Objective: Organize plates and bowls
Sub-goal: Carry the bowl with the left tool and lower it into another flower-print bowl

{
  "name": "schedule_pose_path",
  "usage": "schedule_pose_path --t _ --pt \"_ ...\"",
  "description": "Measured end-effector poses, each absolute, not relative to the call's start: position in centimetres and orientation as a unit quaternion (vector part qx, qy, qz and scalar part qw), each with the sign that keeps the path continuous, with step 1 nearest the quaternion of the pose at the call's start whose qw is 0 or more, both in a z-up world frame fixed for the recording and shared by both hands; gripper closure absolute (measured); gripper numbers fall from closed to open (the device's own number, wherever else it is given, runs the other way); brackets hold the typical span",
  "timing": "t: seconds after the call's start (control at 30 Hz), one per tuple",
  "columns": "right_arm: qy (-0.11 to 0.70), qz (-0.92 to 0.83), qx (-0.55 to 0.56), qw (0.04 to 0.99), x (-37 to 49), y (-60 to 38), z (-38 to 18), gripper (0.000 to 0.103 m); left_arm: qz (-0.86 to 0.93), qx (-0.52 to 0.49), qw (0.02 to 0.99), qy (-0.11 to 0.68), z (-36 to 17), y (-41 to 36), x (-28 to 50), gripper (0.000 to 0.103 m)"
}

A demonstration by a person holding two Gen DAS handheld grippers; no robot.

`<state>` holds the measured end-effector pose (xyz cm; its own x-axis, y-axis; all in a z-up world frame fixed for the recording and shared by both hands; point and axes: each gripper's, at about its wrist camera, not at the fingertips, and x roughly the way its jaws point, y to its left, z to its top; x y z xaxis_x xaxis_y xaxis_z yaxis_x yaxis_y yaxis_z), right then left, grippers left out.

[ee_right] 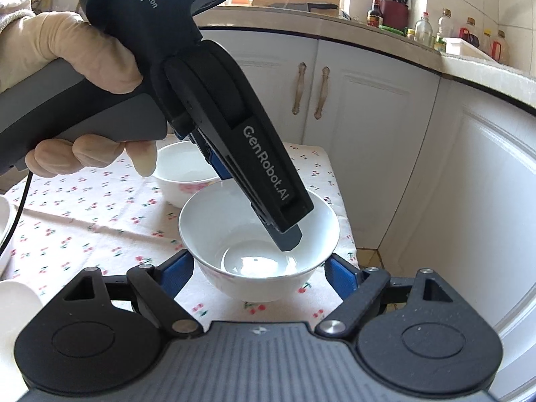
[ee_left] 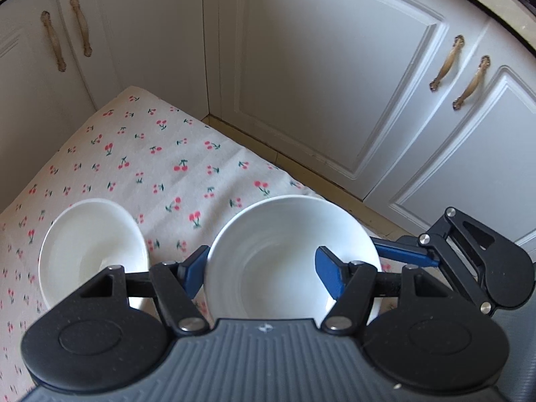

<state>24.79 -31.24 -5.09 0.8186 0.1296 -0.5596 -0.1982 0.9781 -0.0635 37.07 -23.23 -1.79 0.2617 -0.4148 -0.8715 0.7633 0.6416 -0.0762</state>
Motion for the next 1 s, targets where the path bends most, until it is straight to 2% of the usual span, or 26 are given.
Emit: schedule_pose_path --t 0.57,1.0 --pt "0.274 0.134 -0.092 0.948 17.1 -27.4 -0.9 0.014 -0.367 0.158 0.797 0.453 2.4 -17.5 28.4 0.036" --pt "0.278 0.182 -0.092 0.939 13.7 -24.6 0.0 0.014 -0.341 0.151 0.804 0.464 2.7 -13.6 24.4 0.035"
